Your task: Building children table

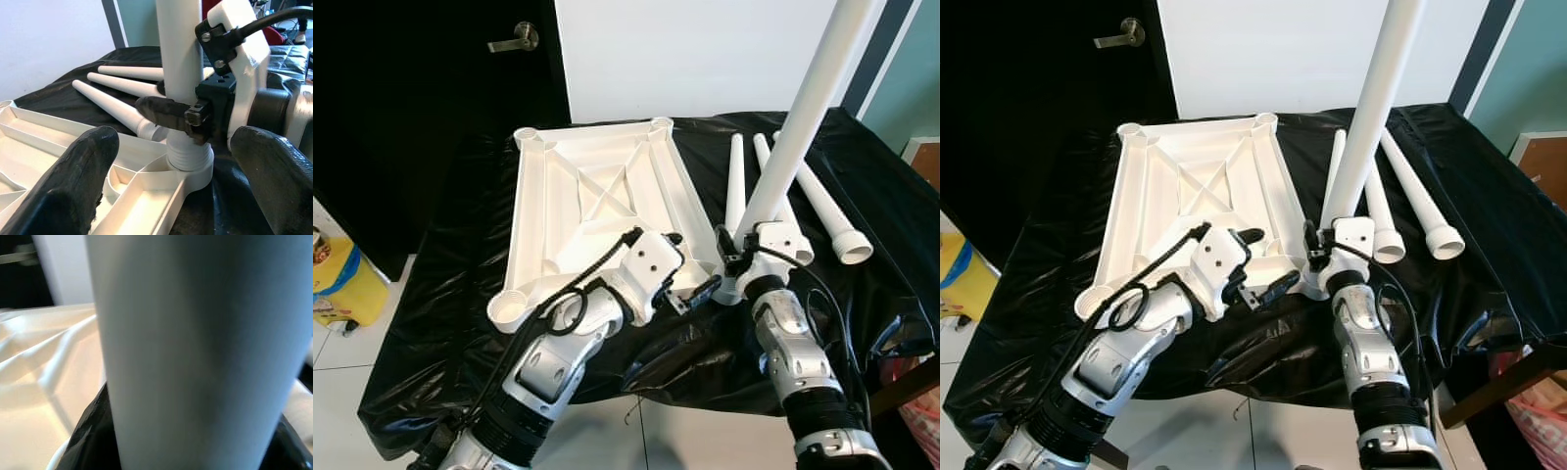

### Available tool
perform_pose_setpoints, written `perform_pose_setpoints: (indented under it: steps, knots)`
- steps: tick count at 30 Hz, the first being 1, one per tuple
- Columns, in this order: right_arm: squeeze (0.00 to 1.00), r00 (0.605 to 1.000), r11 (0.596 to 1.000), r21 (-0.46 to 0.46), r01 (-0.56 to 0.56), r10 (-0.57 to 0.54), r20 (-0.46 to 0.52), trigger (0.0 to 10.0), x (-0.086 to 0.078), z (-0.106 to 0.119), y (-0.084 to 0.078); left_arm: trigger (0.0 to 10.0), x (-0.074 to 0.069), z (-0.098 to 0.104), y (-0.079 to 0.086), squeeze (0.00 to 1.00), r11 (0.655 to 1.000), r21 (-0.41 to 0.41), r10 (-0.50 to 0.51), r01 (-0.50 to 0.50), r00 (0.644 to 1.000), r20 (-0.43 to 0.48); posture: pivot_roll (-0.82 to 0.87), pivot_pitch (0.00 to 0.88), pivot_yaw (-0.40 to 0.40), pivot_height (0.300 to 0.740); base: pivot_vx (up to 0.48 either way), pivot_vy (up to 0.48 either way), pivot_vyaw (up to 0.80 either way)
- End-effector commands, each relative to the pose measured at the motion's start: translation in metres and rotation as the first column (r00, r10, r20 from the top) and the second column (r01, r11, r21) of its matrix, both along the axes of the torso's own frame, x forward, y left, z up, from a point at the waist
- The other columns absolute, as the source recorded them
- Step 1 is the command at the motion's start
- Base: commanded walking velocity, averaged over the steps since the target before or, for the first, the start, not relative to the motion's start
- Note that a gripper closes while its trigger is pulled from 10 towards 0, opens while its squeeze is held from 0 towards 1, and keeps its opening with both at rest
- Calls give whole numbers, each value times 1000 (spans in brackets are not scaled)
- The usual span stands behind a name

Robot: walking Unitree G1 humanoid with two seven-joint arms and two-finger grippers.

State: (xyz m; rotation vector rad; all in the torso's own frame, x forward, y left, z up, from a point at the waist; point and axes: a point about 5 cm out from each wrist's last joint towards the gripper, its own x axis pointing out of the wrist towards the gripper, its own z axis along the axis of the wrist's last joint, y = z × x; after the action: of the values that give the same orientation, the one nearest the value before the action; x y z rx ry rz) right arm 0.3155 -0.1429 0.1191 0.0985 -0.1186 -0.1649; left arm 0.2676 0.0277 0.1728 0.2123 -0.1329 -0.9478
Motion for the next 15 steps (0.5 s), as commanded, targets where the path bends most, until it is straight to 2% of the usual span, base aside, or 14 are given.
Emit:
perform_pose_setpoints:
  steps: [1, 2, 6, 15]
  knots:
    - [0, 990, 994, 50, 94, -88, -106, 10000, -7, -22, 0, 10000, 0, 1, -2, 0, 999, 9, -41, 41, 999, -4, -50, 0, -1, 740, 0, 0, 0]
    - [0, 993, 995, 59, 77, -71, -96, 10000, -6, -19, 5, 10000, -1, 1, -2, 0, 999, 4, -42, 42, 999, -5, -52, 0, 0, 740, 0, 0, 0]
    - [0, 995, 996, 66, 58, -52, -86, 10000, -6, -18, 9, 10000, -2, 2, -3, 0, 999, 2, -46, 46, 999, -3, -44, 0, -6, 740, 0, 0, 0]
    - [0, 994, 995, 70, 76, -70, -84, 10000, -7, -17, 12, 10000, -1, 1, -3, 0, 999, 4, -41, 41, 999, 0, -40, 0, -6, 740, 0, 0, 0]
